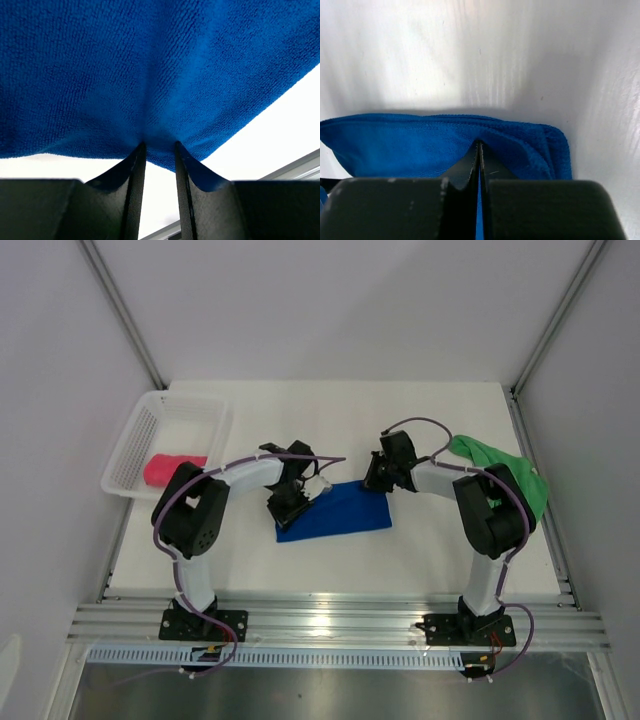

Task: Roll the towels
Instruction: Fold the towel

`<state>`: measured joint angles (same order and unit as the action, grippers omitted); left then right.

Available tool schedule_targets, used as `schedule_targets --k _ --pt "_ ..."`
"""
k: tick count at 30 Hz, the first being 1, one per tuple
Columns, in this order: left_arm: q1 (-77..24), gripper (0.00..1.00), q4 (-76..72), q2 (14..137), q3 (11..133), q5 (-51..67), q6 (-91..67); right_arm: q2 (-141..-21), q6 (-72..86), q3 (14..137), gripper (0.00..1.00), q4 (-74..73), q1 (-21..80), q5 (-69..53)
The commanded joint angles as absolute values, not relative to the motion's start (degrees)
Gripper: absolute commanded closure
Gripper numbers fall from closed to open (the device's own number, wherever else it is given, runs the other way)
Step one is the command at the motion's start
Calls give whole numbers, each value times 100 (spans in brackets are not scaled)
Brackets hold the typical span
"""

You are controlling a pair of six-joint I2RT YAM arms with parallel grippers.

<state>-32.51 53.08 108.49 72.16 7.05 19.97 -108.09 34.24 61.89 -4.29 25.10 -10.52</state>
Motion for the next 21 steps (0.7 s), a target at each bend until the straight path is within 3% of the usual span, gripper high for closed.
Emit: schedule_targets --k 1,10,17,21 --pt "-3261 67 5599 10872 7005 545 2048 -11013 3357 6302 100 -686 2241 -194" --pt "-3252 63 5686 10776 7180 799 2074 -10530 2998 6556 100 -676 2215 -817" --pt "-3173 59 6414 10556 8217 1511 2004 -9475 2909 6698 99 -2043 2232 -64" --pt "-3024 58 6697 10468 8420 1766 1986 -9054 3225 6014 100 -2610 2320 -131"
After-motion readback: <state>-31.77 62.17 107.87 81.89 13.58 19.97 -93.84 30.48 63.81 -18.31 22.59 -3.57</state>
